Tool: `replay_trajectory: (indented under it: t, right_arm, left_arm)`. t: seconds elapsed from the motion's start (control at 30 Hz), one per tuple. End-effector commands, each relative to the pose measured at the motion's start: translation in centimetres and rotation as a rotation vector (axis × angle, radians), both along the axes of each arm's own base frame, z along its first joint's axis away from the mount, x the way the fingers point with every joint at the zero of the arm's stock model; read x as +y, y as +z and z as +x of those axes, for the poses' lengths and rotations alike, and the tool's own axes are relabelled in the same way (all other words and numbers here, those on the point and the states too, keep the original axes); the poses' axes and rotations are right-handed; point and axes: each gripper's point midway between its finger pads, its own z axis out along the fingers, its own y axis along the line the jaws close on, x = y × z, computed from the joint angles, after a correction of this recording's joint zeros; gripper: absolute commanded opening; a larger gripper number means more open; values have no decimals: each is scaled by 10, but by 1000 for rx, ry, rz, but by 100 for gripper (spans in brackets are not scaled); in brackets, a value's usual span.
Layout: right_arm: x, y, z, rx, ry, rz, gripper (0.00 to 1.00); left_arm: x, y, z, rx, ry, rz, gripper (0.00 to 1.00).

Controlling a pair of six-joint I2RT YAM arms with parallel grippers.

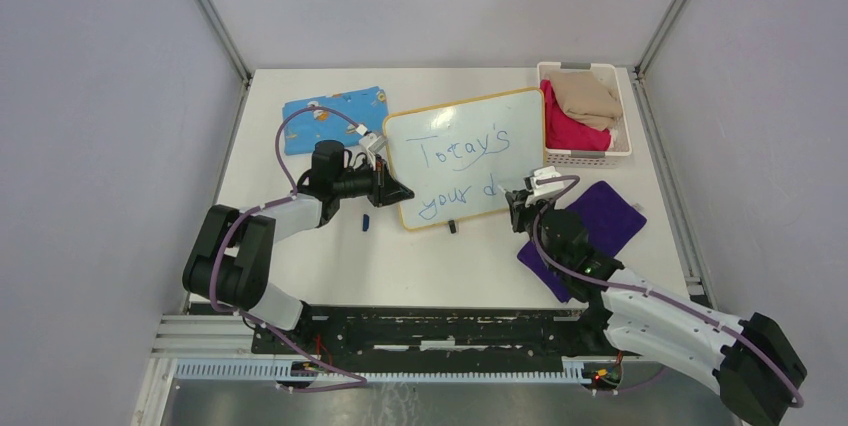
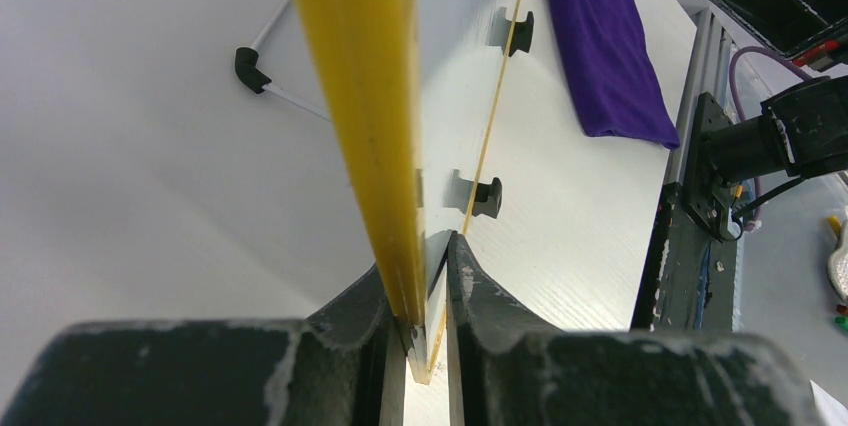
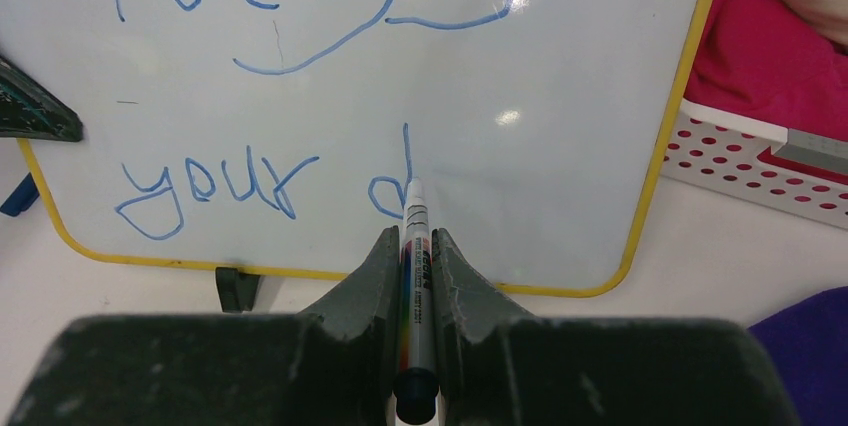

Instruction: Write a sentence on the whiteboard

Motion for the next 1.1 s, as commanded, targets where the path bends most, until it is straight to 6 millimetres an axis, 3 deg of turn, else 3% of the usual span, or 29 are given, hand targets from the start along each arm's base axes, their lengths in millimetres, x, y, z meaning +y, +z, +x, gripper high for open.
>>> replay_trajectory:
  t: [0.0,0.5,1.07]
  right_arm:
    - [-5,14,8,-33,-41,3,0]
    - [-9,14,20,-19,-97,-10,0]
    - [5,16,21,-31,-27,2,0]
  left_arm:
    - [7,-42,-13,66,4,135,22]
    - [7,-42,-13,67,4,137,22]
    - [7,-43,-14,70,3,138,22]
